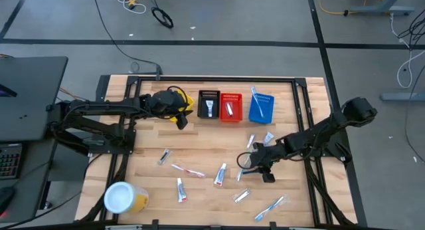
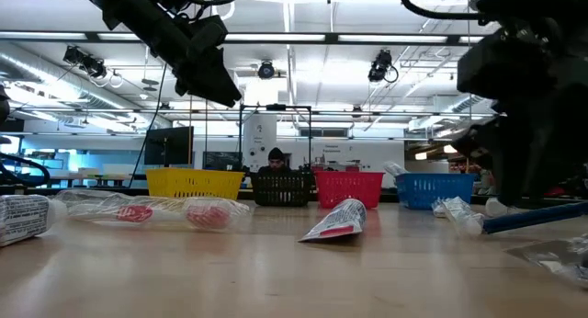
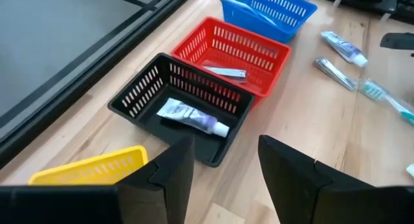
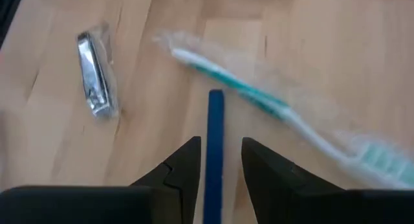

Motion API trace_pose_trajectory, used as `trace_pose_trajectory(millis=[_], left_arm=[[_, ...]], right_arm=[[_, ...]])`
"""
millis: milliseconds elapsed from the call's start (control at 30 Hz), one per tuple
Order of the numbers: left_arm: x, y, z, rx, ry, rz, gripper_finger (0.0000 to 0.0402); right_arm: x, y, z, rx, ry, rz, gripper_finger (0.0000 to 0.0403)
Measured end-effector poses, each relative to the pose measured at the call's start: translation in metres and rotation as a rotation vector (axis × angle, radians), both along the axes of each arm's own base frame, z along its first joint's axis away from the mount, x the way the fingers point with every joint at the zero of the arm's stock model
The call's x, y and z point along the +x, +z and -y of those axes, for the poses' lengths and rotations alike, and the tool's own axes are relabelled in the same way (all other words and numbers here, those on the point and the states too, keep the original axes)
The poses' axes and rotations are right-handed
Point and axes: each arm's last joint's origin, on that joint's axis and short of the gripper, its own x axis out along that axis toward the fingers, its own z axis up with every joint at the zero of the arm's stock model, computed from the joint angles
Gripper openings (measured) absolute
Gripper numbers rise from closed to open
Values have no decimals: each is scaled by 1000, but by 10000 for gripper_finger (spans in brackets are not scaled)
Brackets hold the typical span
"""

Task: Pick & Place Travel size toiletries
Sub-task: Put the blue shaver into the yellow basket

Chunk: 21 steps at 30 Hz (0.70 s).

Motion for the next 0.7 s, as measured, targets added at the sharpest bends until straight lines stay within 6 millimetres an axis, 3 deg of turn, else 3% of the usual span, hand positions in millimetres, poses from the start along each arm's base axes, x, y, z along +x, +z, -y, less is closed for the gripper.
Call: trace_pose_trajectory(millis=[400, 700], left_arm=[[0, 1, 0, 2, 0, 8, 180], [1, 1, 0, 11, -6, 10, 180]], right_arm=[[-2, -16, -3, -88, -15, -77, 113], [-1, -17, -2, -120, -34, -58, 58]])
